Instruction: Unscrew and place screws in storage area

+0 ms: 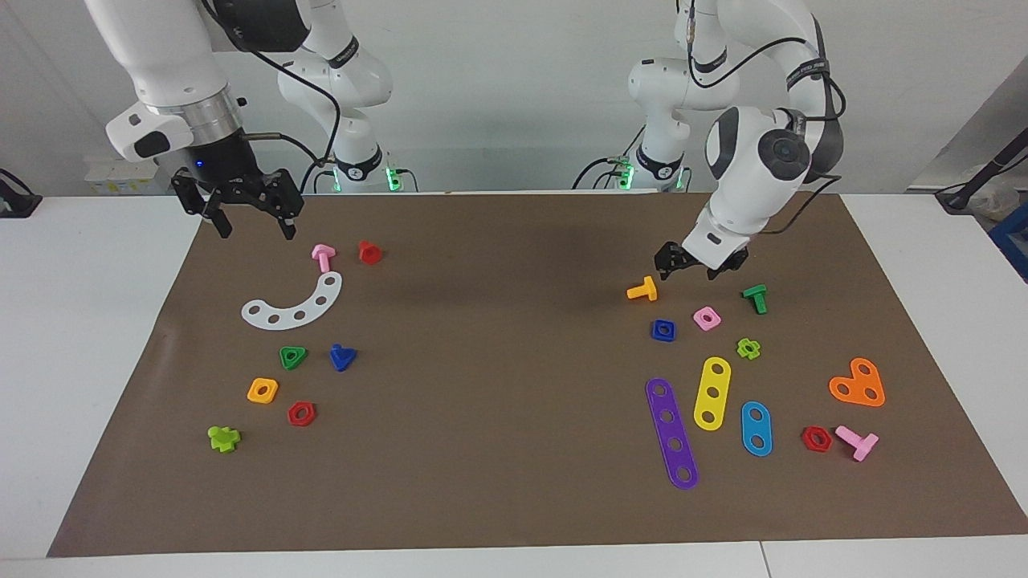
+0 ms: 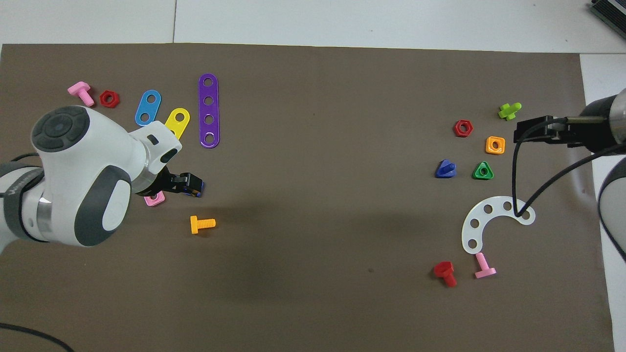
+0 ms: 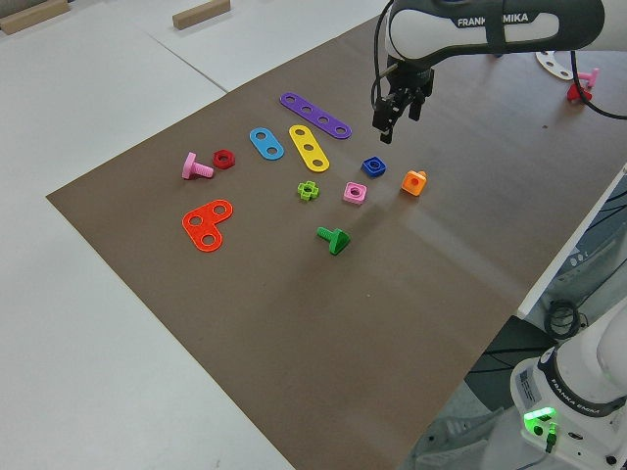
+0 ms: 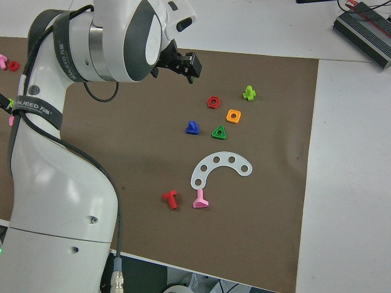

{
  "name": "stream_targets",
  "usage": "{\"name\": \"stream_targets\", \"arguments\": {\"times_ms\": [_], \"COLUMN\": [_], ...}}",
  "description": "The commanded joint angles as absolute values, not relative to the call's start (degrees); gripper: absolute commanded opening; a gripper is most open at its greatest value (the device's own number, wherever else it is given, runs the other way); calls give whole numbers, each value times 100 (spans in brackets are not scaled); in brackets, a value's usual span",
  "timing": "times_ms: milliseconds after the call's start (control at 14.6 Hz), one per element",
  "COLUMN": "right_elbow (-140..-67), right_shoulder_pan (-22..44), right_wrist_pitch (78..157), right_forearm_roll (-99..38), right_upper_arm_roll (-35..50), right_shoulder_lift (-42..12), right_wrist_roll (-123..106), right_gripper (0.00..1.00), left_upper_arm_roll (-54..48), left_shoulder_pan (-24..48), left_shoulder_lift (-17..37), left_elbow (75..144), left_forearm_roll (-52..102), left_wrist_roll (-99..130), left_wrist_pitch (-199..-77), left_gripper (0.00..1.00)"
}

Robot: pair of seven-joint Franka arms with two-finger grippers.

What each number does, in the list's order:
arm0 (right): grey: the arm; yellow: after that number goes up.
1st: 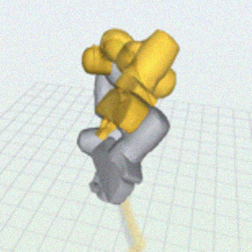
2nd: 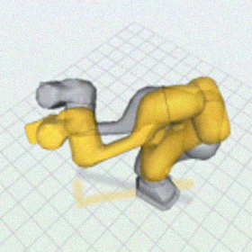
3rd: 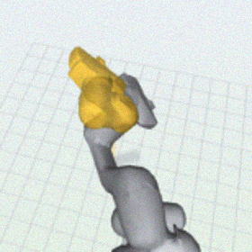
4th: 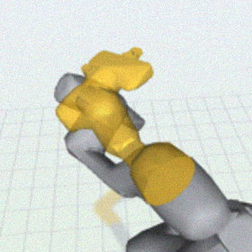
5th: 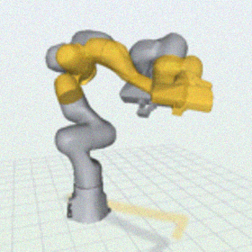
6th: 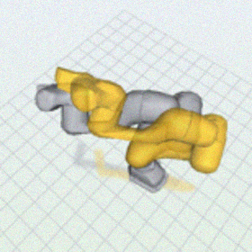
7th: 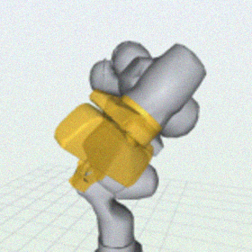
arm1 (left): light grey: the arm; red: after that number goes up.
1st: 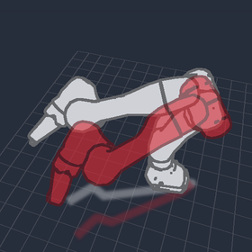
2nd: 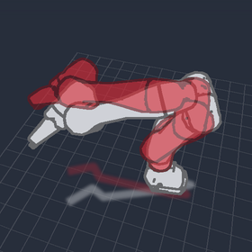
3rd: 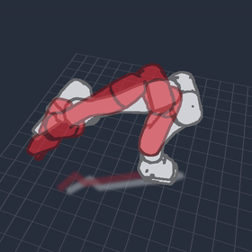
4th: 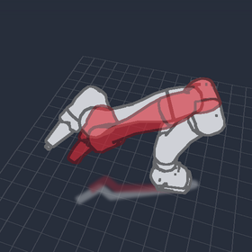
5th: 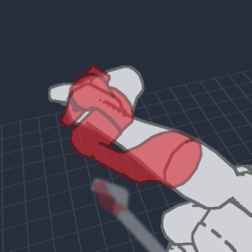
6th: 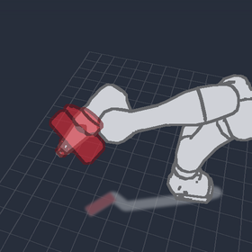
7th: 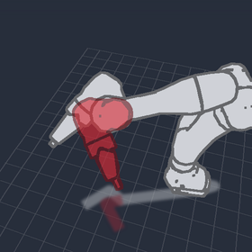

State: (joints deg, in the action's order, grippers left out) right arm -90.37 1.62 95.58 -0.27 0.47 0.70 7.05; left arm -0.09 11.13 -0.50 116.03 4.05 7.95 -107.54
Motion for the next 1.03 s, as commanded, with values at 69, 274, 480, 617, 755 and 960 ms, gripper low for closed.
{"name": "stream_targets", "arguments": {"times_ms": [69, 274, 480, 617, 755, 960], "right_elbow": [-9307, -9422, -9580, -9580, -9589, -9589], "right_shoulder_pan": [123, 167, 193, 211, 211, 211], "right_wrist_pitch": [9396, 9238, 9246, 9325, 9325, 9369], "right_forearm_roll": [-123, -123, -123, -88, -88, -88], "right_upper_arm_roll": [105, 105, 123, 158, 167, 167], "right_shoulder_lift": [255, 334, 413, 413, 413, 413], "right_wrist_roll": [554, 545, 554, 571, 589, 615], "right_gripper": [100, 100, 100, 100, 100, 100], "left_upper_arm_roll": [-18, -9, -9, -9, -26, -53], "left_shoulder_pan": [757, 537, 405, 325, 369, 404], "left_shoulder_lift": [-693, -1001, -967, -906, -774, -555], "left_elbow": [11724, 11655, 11156, 10725, 10373, 9802], "left_forearm_roll": [439, 439, 439, 405, -24, -141], "left_wrist_roll": [756, 738, 703, 703, 686, 668], "left_wrist_pitch": [-10232, -10107, -10073, -9679, -9362, -9010], "left_gripper": [100, 100, 100, 100, 100, 100]}}
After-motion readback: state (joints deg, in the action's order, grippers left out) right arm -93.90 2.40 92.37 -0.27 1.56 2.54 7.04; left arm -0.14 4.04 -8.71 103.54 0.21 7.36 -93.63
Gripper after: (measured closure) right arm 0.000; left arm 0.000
